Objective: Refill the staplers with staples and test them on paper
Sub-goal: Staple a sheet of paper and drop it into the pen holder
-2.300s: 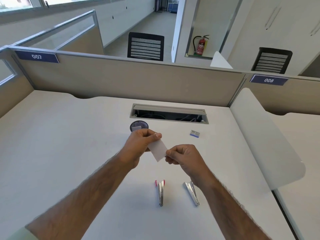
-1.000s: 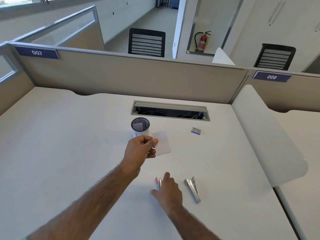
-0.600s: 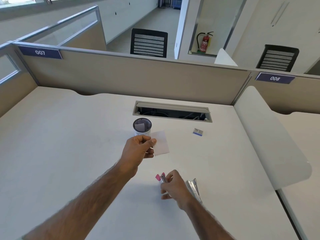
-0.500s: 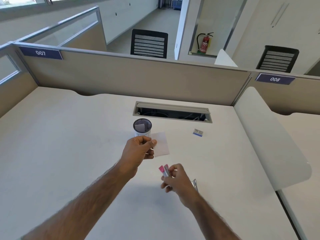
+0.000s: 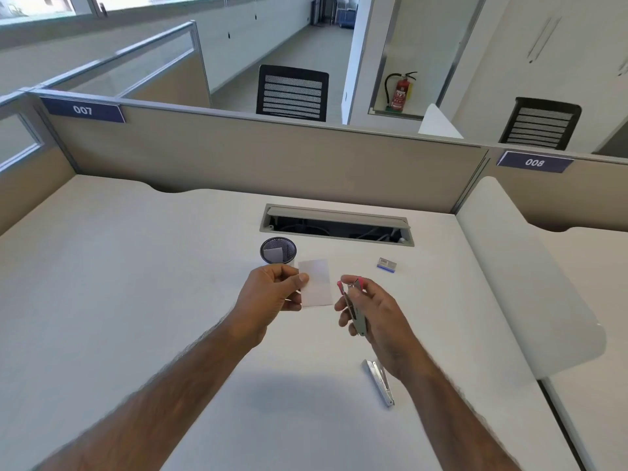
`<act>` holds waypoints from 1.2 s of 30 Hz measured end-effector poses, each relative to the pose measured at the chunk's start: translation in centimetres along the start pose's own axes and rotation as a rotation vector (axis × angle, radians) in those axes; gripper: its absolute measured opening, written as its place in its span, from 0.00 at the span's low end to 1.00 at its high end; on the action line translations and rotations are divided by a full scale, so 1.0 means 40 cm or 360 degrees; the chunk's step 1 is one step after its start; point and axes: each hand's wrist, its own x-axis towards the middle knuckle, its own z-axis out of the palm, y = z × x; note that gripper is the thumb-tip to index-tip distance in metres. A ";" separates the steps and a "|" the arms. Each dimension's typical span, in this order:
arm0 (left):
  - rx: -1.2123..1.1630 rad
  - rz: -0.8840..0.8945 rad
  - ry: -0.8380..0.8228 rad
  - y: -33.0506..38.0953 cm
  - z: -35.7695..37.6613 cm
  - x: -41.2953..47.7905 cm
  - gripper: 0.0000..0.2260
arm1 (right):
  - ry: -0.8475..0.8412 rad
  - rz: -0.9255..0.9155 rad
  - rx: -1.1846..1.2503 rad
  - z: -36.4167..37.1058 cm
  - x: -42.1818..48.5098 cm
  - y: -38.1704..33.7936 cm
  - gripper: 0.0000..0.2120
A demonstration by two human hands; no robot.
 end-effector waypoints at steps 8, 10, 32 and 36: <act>0.0094 0.0036 -0.0002 0.015 0.002 -0.009 0.05 | 0.0047 0.0109 -0.0031 -0.006 0.003 -0.012 0.19; 0.0136 0.0059 -0.0004 0.016 0.002 -0.010 0.05 | 0.0038 0.0061 -0.0147 -0.003 0.003 -0.019 0.15; 0.0426 0.0227 -0.0025 0.022 0.027 -0.011 0.04 | 0.0014 -0.0113 -0.0545 0.023 0.040 -0.049 0.05; 0.0441 0.0220 -0.0041 0.022 0.027 -0.009 0.04 | -0.0021 -0.0067 -0.0451 0.019 0.040 -0.049 0.09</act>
